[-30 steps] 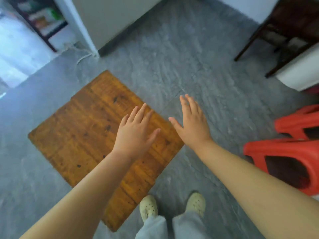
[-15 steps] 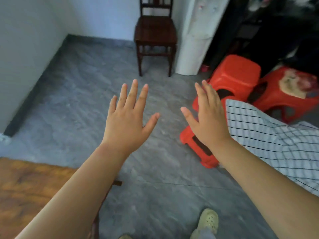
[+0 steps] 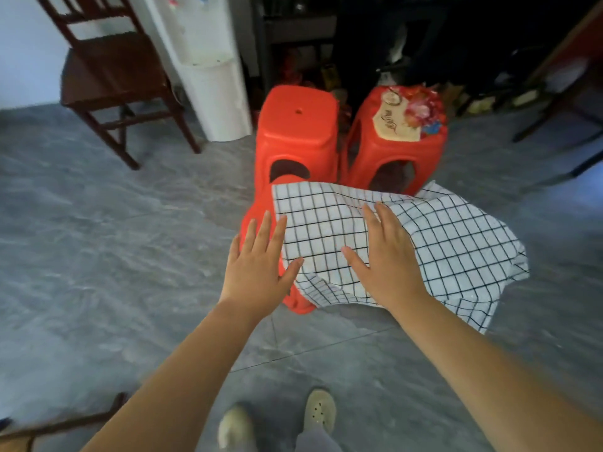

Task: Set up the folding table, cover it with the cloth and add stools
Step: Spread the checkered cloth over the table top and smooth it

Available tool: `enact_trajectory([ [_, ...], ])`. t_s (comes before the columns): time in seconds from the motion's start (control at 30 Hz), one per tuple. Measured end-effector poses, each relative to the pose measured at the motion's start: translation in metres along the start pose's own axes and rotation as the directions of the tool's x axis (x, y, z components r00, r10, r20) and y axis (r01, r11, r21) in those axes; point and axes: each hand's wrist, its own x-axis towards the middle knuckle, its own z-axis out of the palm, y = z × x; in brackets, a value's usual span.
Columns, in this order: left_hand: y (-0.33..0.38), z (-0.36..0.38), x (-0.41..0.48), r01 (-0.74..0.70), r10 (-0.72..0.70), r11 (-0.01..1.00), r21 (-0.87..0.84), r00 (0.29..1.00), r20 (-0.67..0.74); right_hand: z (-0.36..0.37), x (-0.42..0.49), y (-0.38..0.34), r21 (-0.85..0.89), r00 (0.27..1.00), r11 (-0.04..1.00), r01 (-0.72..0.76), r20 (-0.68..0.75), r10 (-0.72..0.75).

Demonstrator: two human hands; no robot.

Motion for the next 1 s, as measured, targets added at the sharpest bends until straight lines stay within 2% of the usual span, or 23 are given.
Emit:
enact_trajectory([
  [0.2, 0.014, 0.066, 0.06, 0.025, -0.032, 0.998, 0.052, 0.991, 0.133, 0.035, 0.029, 0.066, -0.018, 0.993, 0.999, -0.027, 0.114, 0.029],
  [0.47, -0.019, 0.12, 0.134, 0.231, -0.228, 0.973, 0.009, 0.948, 0.222, 0.085, 0.117, 0.074, 0.007, 0.954, 0.994, 0.11, 0.278, -0.108],
  [0.63, -0.036, 0.152, 0.173, 0.296, -0.287, 0.955, -0.015, 0.938, 0.196, 0.138, 0.165, 0.068, -0.009, 0.865, 0.963, 0.269, 0.441, -0.238],
  [0.73, -0.042, 0.172, 0.188, 0.34, -0.327, 0.936, -0.092, 0.936, 0.13, 0.169, 0.181, 0.071, -0.008, 0.812, 0.947, 0.32, 0.517, -0.27],
  [0.9, -0.051, 0.204, 0.196, 0.44, -0.449, 0.855, -0.273, 0.893, 0.031, 0.212, 0.193, 0.082, -0.012, 0.737, 0.906, 0.422, 0.587, -0.335],
  [1.0, -0.048, 0.219, 0.197, 0.522, -0.563, 0.748, -0.41, 0.826, 0.023, 0.226, 0.192, 0.091, 0.01, 0.704, 0.9, 0.436, 0.619, -0.348],
])
